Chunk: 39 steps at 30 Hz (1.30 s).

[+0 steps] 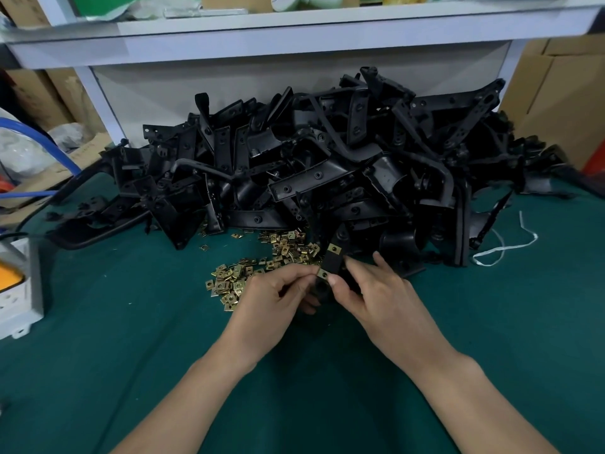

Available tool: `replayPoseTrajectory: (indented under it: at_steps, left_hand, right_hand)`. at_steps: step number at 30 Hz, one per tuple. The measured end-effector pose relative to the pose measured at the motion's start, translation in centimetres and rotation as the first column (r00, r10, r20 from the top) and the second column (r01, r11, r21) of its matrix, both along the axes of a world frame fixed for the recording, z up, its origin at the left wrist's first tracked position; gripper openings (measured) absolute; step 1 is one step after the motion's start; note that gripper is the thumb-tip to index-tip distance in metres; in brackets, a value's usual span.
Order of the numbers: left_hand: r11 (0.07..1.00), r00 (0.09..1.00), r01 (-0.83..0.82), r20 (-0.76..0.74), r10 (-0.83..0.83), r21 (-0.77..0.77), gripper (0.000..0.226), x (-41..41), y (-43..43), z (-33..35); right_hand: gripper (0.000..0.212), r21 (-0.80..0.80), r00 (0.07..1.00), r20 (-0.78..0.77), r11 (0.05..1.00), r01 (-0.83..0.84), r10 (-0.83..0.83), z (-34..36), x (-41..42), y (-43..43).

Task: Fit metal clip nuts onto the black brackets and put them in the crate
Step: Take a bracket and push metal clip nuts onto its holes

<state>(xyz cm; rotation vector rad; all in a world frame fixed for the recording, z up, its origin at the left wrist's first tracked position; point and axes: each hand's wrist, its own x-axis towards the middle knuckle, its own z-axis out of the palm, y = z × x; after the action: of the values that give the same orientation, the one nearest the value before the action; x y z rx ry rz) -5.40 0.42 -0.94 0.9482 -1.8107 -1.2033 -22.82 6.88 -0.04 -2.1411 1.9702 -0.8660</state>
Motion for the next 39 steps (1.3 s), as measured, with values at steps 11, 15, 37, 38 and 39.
replayPoseTrajectory:
  at_steps: [11, 15, 37, 38, 39]
  left_hand:
    - [0.976, 0.998, -0.016, 0.058, 0.03, -0.217, 0.021, -0.5, 0.6, 0.0]
    - [0.936, 0.985, -0.11, 0.088, 0.147, -0.336, 0.033, -1.0, 0.4, -0.5]
    - [0.839, 0.965, -0.171, 0.083, 0.247, -0.516, 0.02, -0.3, 0.0, -0.7]
    - [0.851, 0.967, -0.177, 0.075, 0.244, -0.494, 0.02, -0.4, 0.2, -0.6]
    - [0.869, 0.97, -0.18, 0.062, 0.234, -0.462, 0.021, -0.6, 0.4, -0.5]
  right_hand:
    - [0.058, -0.096, 0.966, 0.165, 0.971, 0.218, -0.2, -0.2, 0.4, -0.7]
    - [0.056, -0.058, 0.973, 0.115, 0.976, 0.209, -0.202, -0.2, 0.8, -0.8]
    - [0.042, -0.139, 0.97, 0.113, 0.963, 0.23, -0.216, -1.0, 1.3, -1.2]
    - [0.043, -0.151, 0.967, 0.133, 0.96, 0.237, -0.218, -1.1, 1.3, -1.3]
    - [0.045, -0.164, 0.963, 0.162, 0.956, 0.242, -0.216, -1.1, 1.3, -1.3]
